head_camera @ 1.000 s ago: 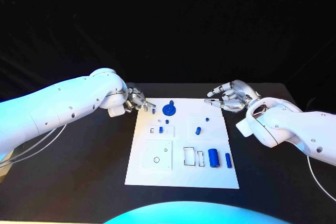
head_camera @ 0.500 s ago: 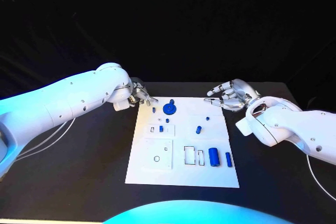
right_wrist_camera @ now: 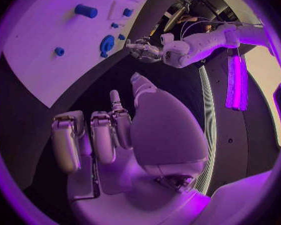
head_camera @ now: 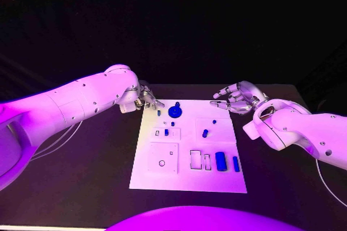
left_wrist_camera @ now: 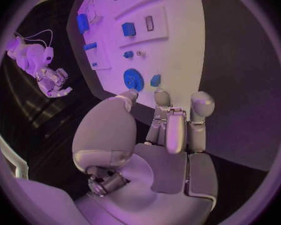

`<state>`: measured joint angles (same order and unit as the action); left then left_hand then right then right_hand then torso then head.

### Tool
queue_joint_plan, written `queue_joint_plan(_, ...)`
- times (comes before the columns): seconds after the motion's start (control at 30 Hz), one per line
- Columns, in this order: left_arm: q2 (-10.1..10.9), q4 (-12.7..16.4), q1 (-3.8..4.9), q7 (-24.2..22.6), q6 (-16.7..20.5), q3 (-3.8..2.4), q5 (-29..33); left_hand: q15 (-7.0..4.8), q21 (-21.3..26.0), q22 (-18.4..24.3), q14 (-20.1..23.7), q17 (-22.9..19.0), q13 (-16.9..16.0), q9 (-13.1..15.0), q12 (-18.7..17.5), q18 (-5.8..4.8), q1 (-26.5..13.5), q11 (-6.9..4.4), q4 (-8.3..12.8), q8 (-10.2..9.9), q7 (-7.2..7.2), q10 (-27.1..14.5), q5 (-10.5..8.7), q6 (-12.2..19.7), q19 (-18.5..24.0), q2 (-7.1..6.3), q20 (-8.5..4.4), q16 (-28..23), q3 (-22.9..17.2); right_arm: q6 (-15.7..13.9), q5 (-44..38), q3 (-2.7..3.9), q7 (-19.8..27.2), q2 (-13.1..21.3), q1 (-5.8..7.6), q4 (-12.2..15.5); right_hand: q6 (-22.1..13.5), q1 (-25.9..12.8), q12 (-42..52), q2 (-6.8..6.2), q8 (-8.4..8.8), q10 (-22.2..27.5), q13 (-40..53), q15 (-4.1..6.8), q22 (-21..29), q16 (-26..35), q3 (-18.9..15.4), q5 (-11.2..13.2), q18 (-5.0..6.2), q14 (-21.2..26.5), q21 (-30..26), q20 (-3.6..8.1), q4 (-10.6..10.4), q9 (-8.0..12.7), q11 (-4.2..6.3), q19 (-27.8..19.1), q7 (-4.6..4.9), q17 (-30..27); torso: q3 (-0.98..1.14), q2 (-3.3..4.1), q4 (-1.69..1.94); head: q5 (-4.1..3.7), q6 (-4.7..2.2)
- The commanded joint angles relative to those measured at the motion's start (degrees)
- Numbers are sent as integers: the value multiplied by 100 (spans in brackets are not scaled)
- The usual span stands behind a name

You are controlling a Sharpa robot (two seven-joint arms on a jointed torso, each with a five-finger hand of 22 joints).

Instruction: Assemble the parts on the task board

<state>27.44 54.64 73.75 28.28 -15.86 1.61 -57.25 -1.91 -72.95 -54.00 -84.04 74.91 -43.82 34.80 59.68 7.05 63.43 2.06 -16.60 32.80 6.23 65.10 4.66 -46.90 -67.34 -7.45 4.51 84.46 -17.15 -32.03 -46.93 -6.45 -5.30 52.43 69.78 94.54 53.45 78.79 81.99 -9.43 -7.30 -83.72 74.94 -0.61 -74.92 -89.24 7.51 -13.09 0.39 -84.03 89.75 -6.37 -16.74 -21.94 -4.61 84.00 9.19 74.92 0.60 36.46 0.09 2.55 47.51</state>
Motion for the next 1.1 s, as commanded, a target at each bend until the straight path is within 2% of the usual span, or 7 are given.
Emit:
queue_joint_plan(0.03, -63, -83, 18, -137, -186, 13, -143, 44, 35, 12, -246, 490, 6, -7, -27, 37, 38, 8, -7, -35, 25, -43, 0, 26, 36, -39, 17, -23, 43, 6, -20, 1, 59, -4, -3, 11, -50, -56, -32, 23, -19, 14, 851, 45, -1508, 21, -31, 17, -39, -538, 25, 23, 14, 9, 25, 600, -5, 1251, 4, 1, 5, -9, 2)
queue_joint_plan(0.27, -140, -234, 11, -178, -212, 41, -170, 47, 35, 9, -244, 488, 16, -13, -34, 36, 50, 10, -1, -41, 26, -51, -5, 26, 36, -37, 19, -23, 44, 5, -21, 1, 56, -6, -3, 19, -50, -56, -32, 23, -19, 14, 851, 45, -1508, 21, -31, 17, -39, -538, 25, 23, 14, 9, 25, 600, -5, 1251, 3, 0, -2, -20, 16)
queue_joint_plan(0.5, -171, -299, 7, -220, -295, 47, -76, 52, 28, -9, -249, 508, 12, -33, -23, 34, 130, 12, 17, -57, 29, -52, -7, 10, 29, -15, 29, -9, 28, 7, -21, 1, 55, -12, -3, 22, -50, -56, -32, 23, -19, 14, 851, 45, -1508, 21, -31, 17, -39, -538, 25, 23, 14, 9, 25, 600, -5, 1251, 8, -8, 9, -33, 35)
queue_joint_plan(0.63, -212, -351, -2, -238, -361, 51, -40, 54, 22, -20, -252, 520, 10, -50, -13, 33, 206, 12, 25, -69, 28, -50, -8, -10, 24, -6, 35, 1, 16, 9, -21, 1, 54, -19, -2, 22, -52, -55, -31, 27, -23, 13, 852, 45, -1508, 21, -30, 15, -39, -538, 25, 23, 15, 10, 26, 600, -5, 1251, 3, -9, 8, -37, 44)
queue_joint_plan(0.83, -269, -451, -21, -246, -402, 99, -26, 55, 18, -28, -255, 529, 20, -56, -16, 32, 236, 12, 27, -73, 29, -55, -9, -18, 21, -5, 37, 8, 12, 11, -22, 1, 53, -25, -2, 22, -52, -55, -31, 27, -23, 13, 852, 45, -1508, 21, -30, 15, -39, -538, 25, 23, 15, 10, 26, 600, -5, 1251, 5, -13, 11, -36, 48)
queue_joint_plan(1.1, -315, -521, -56, -275, -393, 124, -9, 56, 20, -24, -256, 534, 33, -65, -22, 33, 269, 13, 28, -80, 30, -64, -8, -23, 25, 1, 38, 12, 4, 10, -24, 1, 54, -32, -2, 22, -52, -55, -31, 27, -23, 13, 852, 45, -1508, 21, -30, 15, -39, -538, 25, 23, 15, 10, 26, 600, -5, 1251, 2, -9, 10, -40, 45)
